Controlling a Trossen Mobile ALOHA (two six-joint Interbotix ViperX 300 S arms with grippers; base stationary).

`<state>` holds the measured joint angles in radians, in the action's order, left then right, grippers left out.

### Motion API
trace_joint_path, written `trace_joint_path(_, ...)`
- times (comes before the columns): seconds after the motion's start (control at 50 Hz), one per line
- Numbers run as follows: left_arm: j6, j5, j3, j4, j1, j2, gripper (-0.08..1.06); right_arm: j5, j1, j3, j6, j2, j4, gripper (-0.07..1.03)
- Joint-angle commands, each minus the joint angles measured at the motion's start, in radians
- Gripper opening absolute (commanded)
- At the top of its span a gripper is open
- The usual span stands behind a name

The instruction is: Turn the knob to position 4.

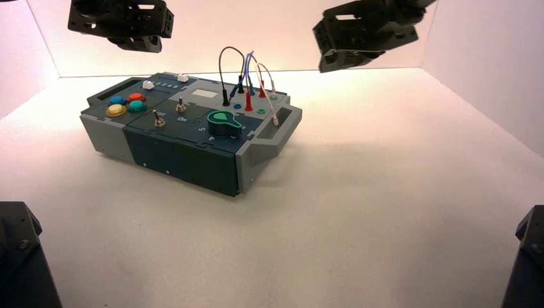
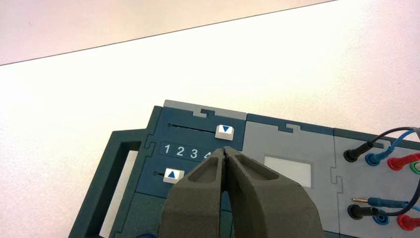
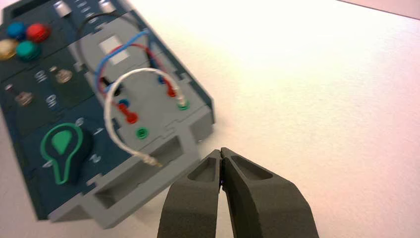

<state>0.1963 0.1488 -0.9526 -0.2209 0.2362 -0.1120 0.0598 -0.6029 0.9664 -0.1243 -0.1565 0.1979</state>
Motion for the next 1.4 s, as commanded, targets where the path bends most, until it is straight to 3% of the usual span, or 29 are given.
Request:
trace_joint_path(0.02, -0.003, 0.009, 0.015, 0.000, 0.005, -0.009, -0.03, -0.026, -0.021, -0.046, -0.005, 0.011, -0.014, -0.02)
trace_joint_path(0.62, -0.003, 0.008, 0.012, 0.000, 0.005, -0.018, -0.03, -0.250, -0.028, -0.178, -0.034, 0.071, -0.037, -0.02)
trace_joint_path(0.82, -0.003, 0.008, 0.008, 0.000, 0.005, -0.028, -0.03, -0.353, -0.069, -0.242, -0.037, 0.063, -0.037, -0.02)
trace_joint_path(1.0, -0.003, 0.008, 0.006, 0.000, 0.005, -0.028, -0.03, -0.411, -0.115, -0.249, -0.032, 0.049, -0.020, -0.02)
trace_joint_path(1.4, -0.003, 0.009, 0.003, 0.000, 0.005, -0.029, -0.03, -0.420, -0.216, -0.245, -0.029, 0.040, 0.063, -0.02)
